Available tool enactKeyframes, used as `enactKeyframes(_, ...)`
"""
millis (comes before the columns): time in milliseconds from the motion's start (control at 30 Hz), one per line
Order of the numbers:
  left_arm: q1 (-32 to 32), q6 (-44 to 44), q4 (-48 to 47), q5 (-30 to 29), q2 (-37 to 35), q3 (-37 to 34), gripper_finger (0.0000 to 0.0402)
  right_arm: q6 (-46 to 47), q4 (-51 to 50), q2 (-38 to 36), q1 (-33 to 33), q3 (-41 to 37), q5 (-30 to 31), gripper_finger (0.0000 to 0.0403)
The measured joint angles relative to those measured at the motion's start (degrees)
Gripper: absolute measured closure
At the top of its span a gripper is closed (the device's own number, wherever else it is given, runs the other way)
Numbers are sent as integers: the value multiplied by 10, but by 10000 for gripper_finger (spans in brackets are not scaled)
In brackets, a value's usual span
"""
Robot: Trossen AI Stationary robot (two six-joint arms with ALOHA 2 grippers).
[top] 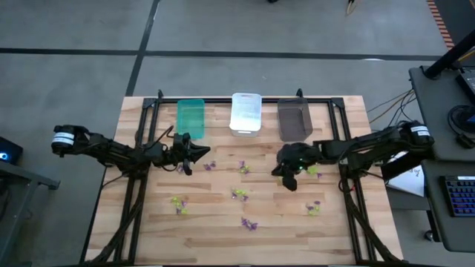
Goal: Sort Halloween decoration
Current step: Put the purple witch hat toy into the gray bin
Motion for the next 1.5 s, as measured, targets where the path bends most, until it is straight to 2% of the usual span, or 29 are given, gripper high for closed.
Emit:
enactKeyframes(100,0,-1,0,0,0,0,401,-57,-50,22,12,28,31,374)
enactKeyframes(200,0,-2,0,0,0,0,401,-123,-72,45,15,50,32,374)
enactKeyframes(667,0,0,-1,-1,0,0,401,-115,-123,130,16,95,56,374)
enactKeyframes(800,0,0,-1,-1,0,0,401,-93,-143,133,16,96,126,375)
enactKeyframes(1033,0,0,-1,-1,1,0,401,-107,-119,125,16,101,126,386)
enactKeyframes(1133,0,2,-1,-2,1,0,401,-104,-120,125,16,101,126,368)
enactKeyframes(1367,0,2,-1,-12,1,0,401,-104,-116,125,16,101,126,292)
enactKeyframes(1500,1,2,-1,-14,1,0,401,-85,-130,125,16,101,122,267)
